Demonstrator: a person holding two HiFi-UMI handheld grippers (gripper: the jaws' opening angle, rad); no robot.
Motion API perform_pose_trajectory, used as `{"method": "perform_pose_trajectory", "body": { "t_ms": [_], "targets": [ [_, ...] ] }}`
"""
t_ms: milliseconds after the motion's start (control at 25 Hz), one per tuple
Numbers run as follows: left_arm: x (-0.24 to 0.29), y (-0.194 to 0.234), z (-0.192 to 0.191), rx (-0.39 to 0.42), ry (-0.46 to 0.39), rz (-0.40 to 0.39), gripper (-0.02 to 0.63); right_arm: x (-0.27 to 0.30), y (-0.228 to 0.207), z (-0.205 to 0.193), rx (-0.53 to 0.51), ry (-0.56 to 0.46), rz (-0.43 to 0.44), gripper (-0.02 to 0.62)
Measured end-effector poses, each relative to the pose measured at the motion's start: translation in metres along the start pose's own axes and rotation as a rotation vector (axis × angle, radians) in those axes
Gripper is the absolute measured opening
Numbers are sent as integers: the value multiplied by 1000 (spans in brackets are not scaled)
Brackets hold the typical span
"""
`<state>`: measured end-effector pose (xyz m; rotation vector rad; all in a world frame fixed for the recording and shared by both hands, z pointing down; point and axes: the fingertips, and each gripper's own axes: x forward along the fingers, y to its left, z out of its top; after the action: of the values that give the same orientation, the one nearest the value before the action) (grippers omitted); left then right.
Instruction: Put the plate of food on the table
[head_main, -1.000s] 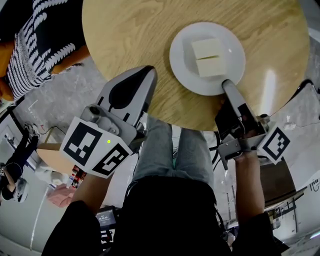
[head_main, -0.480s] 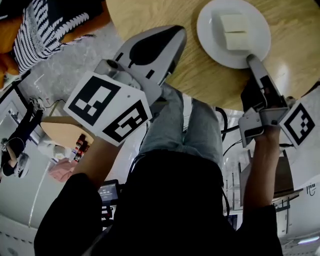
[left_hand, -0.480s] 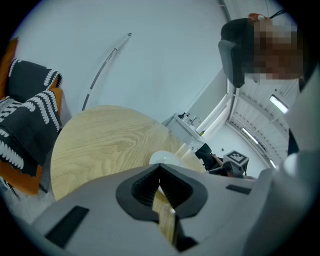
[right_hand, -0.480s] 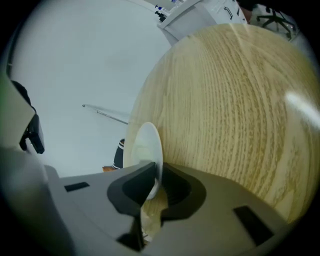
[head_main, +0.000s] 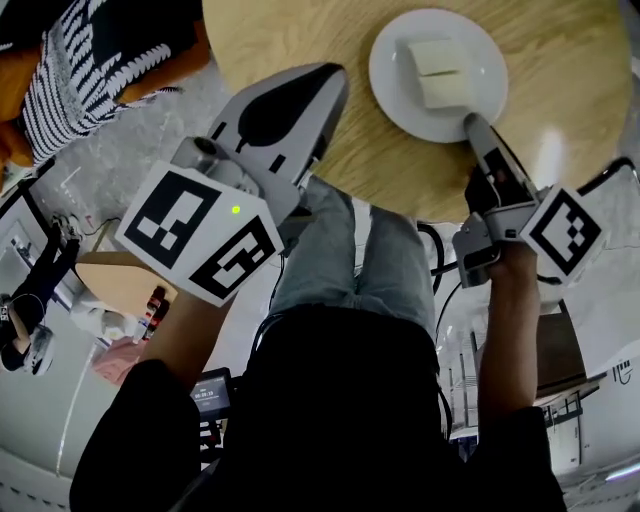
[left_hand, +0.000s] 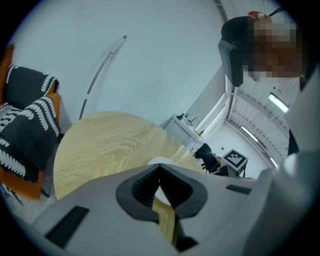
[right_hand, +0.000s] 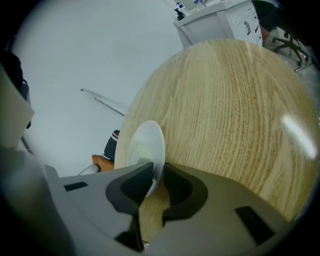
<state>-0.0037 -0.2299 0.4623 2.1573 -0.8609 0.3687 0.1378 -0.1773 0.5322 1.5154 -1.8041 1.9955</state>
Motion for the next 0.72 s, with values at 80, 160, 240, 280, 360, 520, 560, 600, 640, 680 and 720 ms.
{"method": "perform_pose_trajectory", "body": {
  "t_ms": [80, 160, 240, 280, 360, 520, 560, 600, 640, 680, 720],
  "targets": [
    [-1, 1, 2, 2, 1, 7, 5, 0, -3, -1, -18, 25, -39, 61],
    [0, 1, 2, 2, 0, 9, 5, 0, -9, -3, -51, 50, -81, 67],
    [0, 1, 1, 1, 0, 9, 5, 2, -11, -5, -97, 69, -99, 75],
    [0, 0, 1, 3, 0, 11, 5, 2, -11, -6, -118, 77, -105, 79],
    [-2, -5, 6, 10, -2, 13, 5, -2, -10, -6, -152, 93, -114, 93],
    [-4, -13, 15, 24, -12, 7, 5, -10, -11, -8, -158, 103, -114, 112],
    [-4, -14, 18, 28, -16, 5, 5, -11, -12, -8, -155, 102, -115, 112],
    [-4, -15, 20, 32, -19, 2, 5, -11, -12, -7, -152, 99, -116, 112],
    [-5, -16, 23, 35, -23, 0, 5, -11, -12, -7, -151, 96, -115, 112],
    [-6, -17, 25, 39, -26, -2, 5, -11, -13, -7, -151, 94, -115, 112],
    [-6, -18, 27, 43, -29, -4, 5, -11, -13, -6, -150, 92, -115, 112]
  ]
}}
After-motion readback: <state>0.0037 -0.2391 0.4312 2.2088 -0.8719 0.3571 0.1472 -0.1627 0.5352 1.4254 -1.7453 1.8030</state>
